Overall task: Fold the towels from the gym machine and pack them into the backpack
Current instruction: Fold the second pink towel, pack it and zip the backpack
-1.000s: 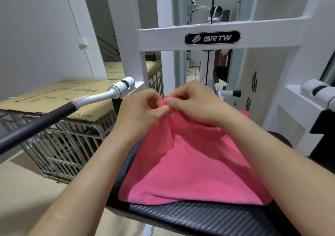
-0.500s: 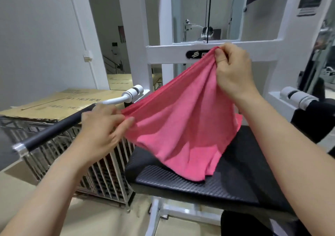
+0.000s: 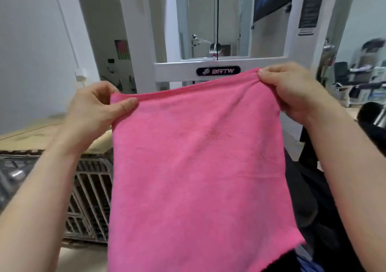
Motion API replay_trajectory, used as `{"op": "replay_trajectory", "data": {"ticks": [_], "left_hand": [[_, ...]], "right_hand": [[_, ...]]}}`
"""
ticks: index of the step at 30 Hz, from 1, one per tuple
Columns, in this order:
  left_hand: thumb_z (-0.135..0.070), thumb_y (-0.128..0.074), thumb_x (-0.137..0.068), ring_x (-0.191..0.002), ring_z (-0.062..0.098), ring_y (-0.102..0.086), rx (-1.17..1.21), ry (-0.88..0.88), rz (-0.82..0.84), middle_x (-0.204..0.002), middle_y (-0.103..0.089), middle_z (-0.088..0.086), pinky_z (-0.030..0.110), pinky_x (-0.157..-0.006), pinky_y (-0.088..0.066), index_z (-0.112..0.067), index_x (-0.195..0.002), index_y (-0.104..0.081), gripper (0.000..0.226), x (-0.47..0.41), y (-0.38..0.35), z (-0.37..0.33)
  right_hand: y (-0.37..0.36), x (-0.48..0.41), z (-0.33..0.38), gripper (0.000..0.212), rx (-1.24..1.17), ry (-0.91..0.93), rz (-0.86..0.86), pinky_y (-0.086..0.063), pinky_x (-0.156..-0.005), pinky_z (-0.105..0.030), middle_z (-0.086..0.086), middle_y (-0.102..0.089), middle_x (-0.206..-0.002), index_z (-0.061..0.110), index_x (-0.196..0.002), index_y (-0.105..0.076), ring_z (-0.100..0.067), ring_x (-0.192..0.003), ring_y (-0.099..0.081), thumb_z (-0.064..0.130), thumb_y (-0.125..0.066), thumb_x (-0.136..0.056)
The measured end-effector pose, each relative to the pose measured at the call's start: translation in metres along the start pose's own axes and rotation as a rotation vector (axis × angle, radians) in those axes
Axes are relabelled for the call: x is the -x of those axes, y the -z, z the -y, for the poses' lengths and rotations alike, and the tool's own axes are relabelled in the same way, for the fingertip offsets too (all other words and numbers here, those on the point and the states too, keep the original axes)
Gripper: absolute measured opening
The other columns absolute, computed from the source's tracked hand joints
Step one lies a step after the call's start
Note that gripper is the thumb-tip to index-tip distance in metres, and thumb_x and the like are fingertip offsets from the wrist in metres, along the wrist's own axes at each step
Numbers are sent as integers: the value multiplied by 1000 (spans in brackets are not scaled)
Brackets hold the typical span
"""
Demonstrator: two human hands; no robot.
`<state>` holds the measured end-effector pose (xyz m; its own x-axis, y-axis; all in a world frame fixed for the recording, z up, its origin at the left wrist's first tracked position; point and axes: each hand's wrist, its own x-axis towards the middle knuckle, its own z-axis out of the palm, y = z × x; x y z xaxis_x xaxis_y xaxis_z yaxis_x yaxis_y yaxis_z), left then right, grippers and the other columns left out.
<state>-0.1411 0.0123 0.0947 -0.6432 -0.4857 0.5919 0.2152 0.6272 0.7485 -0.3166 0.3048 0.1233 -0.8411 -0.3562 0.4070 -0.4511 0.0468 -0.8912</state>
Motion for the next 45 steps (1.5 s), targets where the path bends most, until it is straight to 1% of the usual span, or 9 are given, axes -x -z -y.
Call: {"op": "replay_trajectory", "data": {"ticks": [5,10,18,24,28,33,36,40,45], "left_hand": [[-13,-72,-85,-66,15,-62,-116,170,199,-87,-70,7,29,-60,-53,-26,-96,-64,19,-30,-53,71],[-7,-62,-85,-56,15,-46,-341,170,93,-68,-55,1,28,-52,-36,-23,-108,-62,28,-74,-113,142],[-8,-64,-81,-96,26,-61,-574,92,8,-107,-63,10,36,-85,-47,-17,-111,-61,31,-99,-154,157],[-18,-79,-75,-63,2,-60,-335,52,656,-71,-70,-6,15,-61,-47,-24,-74,-73,9,7,-148,94],[-48,-84,-62,-98,8,-59,-311,-19,811,-100,-63,-17,14,-82,-44,-35,-87,-73,30,58,-132,103],[-58,-66,-69,-109,1,-55,-312,-93,723,-109,-61,-26,15,-92,-41,-35,-97,-69,36,74,-123,115],[-38,-64,-76,-103,-2,-61,-336,-88,643,-108,-65,-25,24,-88,-49,-33,-99,-67,24,75,-120,115],[9,-53,-70,-103,1,-57,-504,-155,666,-110,-65,-18,20,-91,-44,-31,-116,-63,62,77,-119,113],[7,-45,-65,-106,18,-62,-558,-190,544,-110,-70,-8,38,-91,-50,-25,-118,-59,64,75,-123,114]], "right_hand": [[-4,-35,-84,23,292,-168,19,-32,-55,-25,-4,-41,-63,2,-77,-62,-14,-57,-37,17,-52,-92],[-23,-80,-167,27,421,-261,24,-45,-63,-31,-10,-57,-69,-8,-86,-70,-19,-63,-49,15,-54,-89],[-45,-109,-200,25,831,-89,-31,-48,-73,-34,-15,-68,-102,6,-104,-67,-35,-94,-62,17,-49,-91],[-39,-16,-165,18,618,144,618,-47,-76,-22,10,-60,-89,26,-100,-71,-4,-80,-57,30,-72,-82],[-22,30,-162,32,632,155,860,-42,-91,-16,16,-54,-112,38,-108,-68,-3,-105,-54,41,-76,-77],[-7,51,-165,37,639,226,807,-30,-104,-7,24,-46,-132,35,-112,-66,10,-126,-41,22,-75,-78],[-5,61,-169,20,717,305,708,-39,-98,-14,19,-55,-126,28,-102,-70,4,-116,-52,20,-68,-84],[-6,63,-169,27,696,320,677,-45,-93,-19,10,-67,-118,21,-104,-75,-2,-108,-61,38,-57,-93],[-12,65,-169,28,827,407,630,-53,-80,-35,6,-66,-102,18,-96,-68,-13,-95,-63,39,-49,-91]]}}
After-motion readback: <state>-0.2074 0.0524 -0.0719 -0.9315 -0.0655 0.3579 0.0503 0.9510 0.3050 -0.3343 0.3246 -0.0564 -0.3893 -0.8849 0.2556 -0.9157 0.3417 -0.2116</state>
